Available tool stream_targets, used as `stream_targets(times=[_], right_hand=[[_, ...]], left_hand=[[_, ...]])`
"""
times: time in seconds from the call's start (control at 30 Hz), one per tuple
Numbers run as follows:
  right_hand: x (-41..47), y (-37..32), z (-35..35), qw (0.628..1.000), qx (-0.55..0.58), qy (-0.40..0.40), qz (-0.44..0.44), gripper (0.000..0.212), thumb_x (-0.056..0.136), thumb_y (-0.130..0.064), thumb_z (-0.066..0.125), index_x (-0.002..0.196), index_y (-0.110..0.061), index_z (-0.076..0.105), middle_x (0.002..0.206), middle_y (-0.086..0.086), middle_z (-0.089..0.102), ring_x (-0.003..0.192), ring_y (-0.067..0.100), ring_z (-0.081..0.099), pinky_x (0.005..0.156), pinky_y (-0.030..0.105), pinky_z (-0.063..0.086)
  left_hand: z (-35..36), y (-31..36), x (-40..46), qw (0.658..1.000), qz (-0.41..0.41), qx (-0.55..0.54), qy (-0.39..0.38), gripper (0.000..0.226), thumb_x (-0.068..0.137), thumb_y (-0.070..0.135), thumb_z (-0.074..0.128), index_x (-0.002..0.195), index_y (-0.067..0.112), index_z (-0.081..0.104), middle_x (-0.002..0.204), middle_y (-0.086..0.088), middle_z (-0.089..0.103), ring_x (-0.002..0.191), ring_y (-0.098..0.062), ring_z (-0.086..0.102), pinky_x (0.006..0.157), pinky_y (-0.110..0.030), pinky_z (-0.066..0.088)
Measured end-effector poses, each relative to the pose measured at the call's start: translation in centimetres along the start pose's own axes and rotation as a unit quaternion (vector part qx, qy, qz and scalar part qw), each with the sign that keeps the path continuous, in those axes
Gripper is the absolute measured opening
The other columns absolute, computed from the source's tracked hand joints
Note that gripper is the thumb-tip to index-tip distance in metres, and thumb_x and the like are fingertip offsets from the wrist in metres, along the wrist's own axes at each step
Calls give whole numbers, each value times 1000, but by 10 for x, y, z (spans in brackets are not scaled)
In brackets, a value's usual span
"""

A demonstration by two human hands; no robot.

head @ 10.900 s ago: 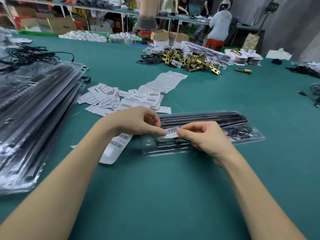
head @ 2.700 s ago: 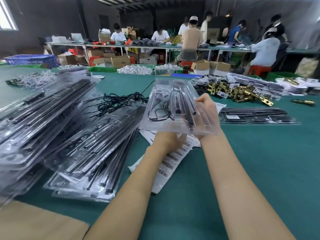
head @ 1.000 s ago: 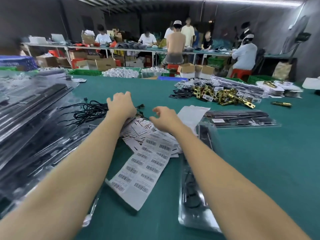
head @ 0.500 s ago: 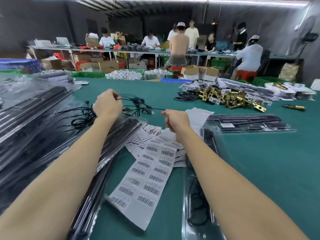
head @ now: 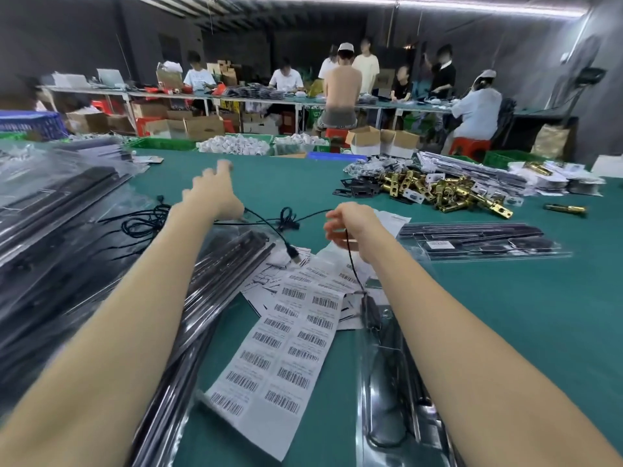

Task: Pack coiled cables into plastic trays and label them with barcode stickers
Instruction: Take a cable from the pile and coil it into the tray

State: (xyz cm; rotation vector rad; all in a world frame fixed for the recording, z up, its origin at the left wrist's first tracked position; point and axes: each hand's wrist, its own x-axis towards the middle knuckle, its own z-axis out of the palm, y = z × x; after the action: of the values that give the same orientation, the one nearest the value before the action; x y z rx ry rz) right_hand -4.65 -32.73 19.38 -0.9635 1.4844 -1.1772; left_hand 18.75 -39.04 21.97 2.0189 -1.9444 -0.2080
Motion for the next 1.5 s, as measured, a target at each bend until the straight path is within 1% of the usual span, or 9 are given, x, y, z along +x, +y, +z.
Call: stream_targets(times=[0.17,0.43,0.53,0.7,0.87,0.97,1.07,1.27,1.5], right_hand=[[10,17,-13,954,296,44,12,17,102,-14,45,101,-13,62,71,-7,71,56,9,55,44,20,44],[0,20,-27,977,202,-31,-64,19,99,-19,47,96,-14,65,67,-8,68,55,8,56,52,22,46],[-3,20,-22,978,185,-30,-96,18,100,-22,47,93,-14,61,57,-6,52,51,12,43,48,22,36],[-2,24,-10,969,-95,-32,-227,28,101,-37,54,86,-22,73,46,-14,43,44,10,35,44,22,30],[2,24,11,874,-427,33,-228,41,103,-31,46,74,-8,64,68,5,64,61,25,54,58,31,47],[5,18,1,991,-32,90,-92,35,105,-21,42,78,-9,62,71,2,65,54,15,56,52,29,51],[5,17,-26,945,318,71,-36,20,106,-20,46,94,-15,61,75,-5,72,57,8,59,54,23,51],[-8,34,-48,897,439,30,-45,21,108,-20,41,99,-16,60,81,-8,74,75,10,61,67,25,49],[-16,24,-78,793,602,25,-86,28,103,-14,35,87,-18,57,91,-3,63,73,15,57,73,28,43]], left_hand=[[-11,0,-2,989,79,60,-106,29,91,8,53,88,31,71,114,2,68,102,-24,55,88,-35,44],[-29,30,-20,953,150,12,-262,36,81,54,66,109,32,64,112,16,63,103,-4,59,98,-36,39],[-1,40,-21,962,200,49,-179,27,90,56,62,102,32,67,102,11,69,92,-10,65,93,-35,48],[17,37,-22,953,223,-166,-121,24,95,45,61,82,30,75,61,15,64,54,-3,55,53,-16,46],[4,39,-17,904,141,-404,-10,21,99,28,57,93,14,71,69,5,58,56,-4,53,57,-16,46],[4,26,-8,933,31,-336,128,26,101,26,51,117,7,58,104,-7,65,81,-15,60,71,-27,49],[19,18,-12,977,19,-86,193,66,95,44,57,143,4,35,139,-20,44,124,-36,44,100,-50,41],[42,37,-28,963,203,119,-132,46,77,81,52,98,42,62,102,19,64,96,-13,59,91,-40,46],[28,21,-21,964,128,193,-132,30,86,54,54,97,33,72,97,12,69,94,-15,60,94,-41,36]])
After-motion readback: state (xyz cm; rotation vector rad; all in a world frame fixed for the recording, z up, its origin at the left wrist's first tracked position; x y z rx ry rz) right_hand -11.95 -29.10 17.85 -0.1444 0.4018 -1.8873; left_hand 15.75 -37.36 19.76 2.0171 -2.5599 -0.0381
